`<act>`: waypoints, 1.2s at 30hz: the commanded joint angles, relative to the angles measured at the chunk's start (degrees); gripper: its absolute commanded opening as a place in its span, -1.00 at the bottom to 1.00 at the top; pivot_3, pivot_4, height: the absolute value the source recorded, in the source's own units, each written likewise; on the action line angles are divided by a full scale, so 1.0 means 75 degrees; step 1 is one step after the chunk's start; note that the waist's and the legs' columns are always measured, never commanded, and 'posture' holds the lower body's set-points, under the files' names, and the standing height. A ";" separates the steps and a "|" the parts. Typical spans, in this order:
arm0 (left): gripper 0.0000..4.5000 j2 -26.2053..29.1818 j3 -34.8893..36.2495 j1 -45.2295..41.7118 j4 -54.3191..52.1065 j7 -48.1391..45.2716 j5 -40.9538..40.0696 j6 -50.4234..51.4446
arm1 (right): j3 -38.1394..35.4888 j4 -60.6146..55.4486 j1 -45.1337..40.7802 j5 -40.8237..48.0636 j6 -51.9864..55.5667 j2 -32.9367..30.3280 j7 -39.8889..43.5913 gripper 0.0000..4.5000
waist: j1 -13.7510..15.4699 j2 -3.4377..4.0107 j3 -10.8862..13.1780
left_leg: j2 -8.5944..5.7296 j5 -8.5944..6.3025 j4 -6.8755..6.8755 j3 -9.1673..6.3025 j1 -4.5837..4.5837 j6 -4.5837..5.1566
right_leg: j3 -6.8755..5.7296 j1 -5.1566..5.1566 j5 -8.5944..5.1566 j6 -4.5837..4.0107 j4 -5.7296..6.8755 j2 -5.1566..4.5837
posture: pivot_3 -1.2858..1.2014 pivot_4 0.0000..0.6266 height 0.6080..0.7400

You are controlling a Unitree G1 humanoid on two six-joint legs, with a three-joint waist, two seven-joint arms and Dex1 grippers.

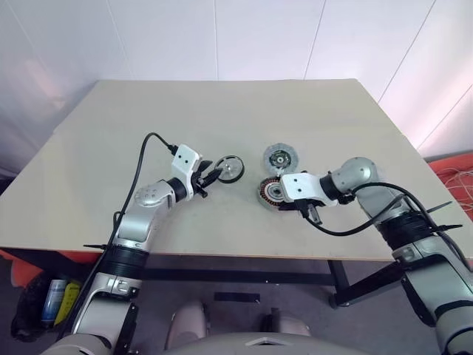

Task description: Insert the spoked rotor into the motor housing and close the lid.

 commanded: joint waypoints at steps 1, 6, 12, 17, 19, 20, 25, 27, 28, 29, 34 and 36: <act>-0.11 0.0021 0.0105 -0.0065 -0.0331 0.0036 -0.0045 -0.0118 | 0.0066 -0.0246 -0.0314 0.0077 -0.0048 0.0264 -0.0100 -0.99 | -0.0001 -0.0001 0.0000 | 0.0000 0.0001 0.0000 0.0000 0.0000 -0.0001 | 0.0001 -0.0001 0.0000 0.0000 0.0001 0.0000 | 0.03 -1.00 1.00; -0.11 0.0019 0.0103 -0.0065 -0.0321 0.0038 -0.0047 -0.0121 | 0.0100 -0.0223 -0.0410 -0.0009 0.0039 0.0616 -0.0255 -0.99 | -0.0010 -0.0001 0.0001 | 0.0001 0.0002 0.0000 0.0000 0.0003 -0.0005 | 0.0004 -0.0003 0.0000 0.0000 0.0007 0.0001 | 0.03 -1.00 1.00; -0.11 0.0015 0.0098 -0.0052 -0.0334 0.0036 -0.0052 -0.0113 | 0.0100 -0.0214 -0.0484 -0.0039 0.0137 0.0945 -0.0466 -0.99 | -0.0001 -0.0002 0.0001 | 0.0000 0.0003 0.0000 0.0000 0.0003 -0.0023 | 0.0006 -0.0010 -0.0001 -0.0002 0.0025 0.0000 | 0.03 -1.00 1.00; -0.11 0.0017 0.0100 -0.0039 -0.0356 0.0039 -0.0057 -0.0100 | 0.0122 -0.0200 -0.0469 -0.0036 0.0166 0.0954 -0.0464 -0.99 | 0.0020 -0.0004 0.0002 | -0.0003 -0.0007 0.0000 -0.0001 0.0001 -0.0039 | 0.0007 -0.0010 -0.0001 -0.0002 0.0025 -0.0001 | 0.03 -1.00 1.00; -0.11 0.0020 0.0100 -0.0027 -0.0373 0.0042 -0.0057 -0.0098 | 0.0114 -0.0156 -0.0461 -0.0005 0.0155 0.0915 -0.0402 -0.99 | 0.0021 -0.0005 0.0003 | -0.0003 -0.0007 0.0000 -0.0001 0.0001 -0.0040 | 0.0007 -0.0010 -0.0001 -0.0002 0.0024 -0.0001 | 0.03 -1.00 1.00; -0.11 0.0019 0.0100 -0.0024 -0.0378 0.0043 -0.0057 -0.0096 | 0.0105 -0.0130 -0.0463 0.0006 0.0178 0.0904 -0.0385 -0.99 | 0.0021 -0.0005 0.0004 | -0.0003 -0.0007 0.0000 -0.0001 0.0001 -0.0040 | 0.0007 -0.0010 -0.0001 -0.0002 0.0024 -0.0001 | 0.03 -1.00 1.00; -0.11 0.0012 0.0092 -0.0047 -0.0370 0.0040 -0.0055 -0.0085 | 0.0017 0.0049 -0.0530 -0.0118 -0.0024 0.0959 -0.0854 -0.43 | 0.0020 -0.0006 0.0003 | -0.0003 -0.0006 0.0000 -0.0001 0.0003 -0.0041 | 0.0007 -0.0009 -0.0001 -0.0002 0.0025 -0.0001 | 0.03 -1.00 1.00; -0.11 0.0012 0.0092 -0.0062 -0.0352 0.0032 -0.0058 -0.0085 | -0.0030 0.0036 -0.0578 -0.0010 -0.0019 0.0964 -0.0909 -0.43 | 0.0020 -0.0006 0.0004 | -0.0002 -0.0006 0.0000 -0.0001 0.0005 -0.0042 | 0.0008 -0.0007 -0.0001 -0.0002 0.0026 -0.0001 | 0.03 -1.00 1.00; -0.11 0.0013 0.0093 -0.0066 -0.0348 0.0028 -0.0060 -0.0084 | -0.0081 0.0001 -0.0598 0.0078 0.0020 0.0974 -0.0921 -0.43 | 0.0020 -0.0006 0.0004 | -0.0002 -0.0006 0.0000 -0.0001 0.0005 -0.0043 | 0.0008 -0.0007 -0.0001 -0.0002 0.0027 -0.0001 | 0.03 -1.00 1.00; -0.11 0.0016 0.0099 -0.0066 -0.0345 0.0025 -0.0065 -0.0079 | -0.0152 -0.0090 -0.0610 0.0209 0.0118 0.0974 -0.0882 -0.43 | 0.0020 -0.0006 0.0004 | -0.0003 -0.0006 0.0000 -0.0001 0.0004 -0.0043 | 0.0008 -0.0008 -0.0001 -0.0002 0.0027 -0.0001 | 0.03 -1.00 1.00; -0.11 0.0100 0.0253 -0.0058 -0.0284 0.0000 -0.0152 -0.0032 | -0.0641 -0.0681 -0.0678 0.1042 0.0853 0.0929 -0.0687 -0.43 | 0.0023 -0.0006 0.0004 | -0.0003 -0.0005 0.0001 -0.0001 0.0003 -0.0044 | 0.0009 -0.0010 -0.0001 -0.0002 0.0029 -0.0001 | 0.03 -1.00 1.00; -0.11 0.0173 0.0356 -0.0040 -0.0251 -0.0029 -0.0207 -0.0011 | -0.0901 -0.0937 -0.0718 0.1417 0.1272 0.0946 -0.0704 -0.43 | 0.0019 -0.0006 0.0004 | -0.0003 -0.0005 0.0001 -0.0001 0.0004 -0.0043 | 0.0010 -0.0010 -0.0001 -0.0002 0.0029 -0.0001 | 0.03 -1.00 1.00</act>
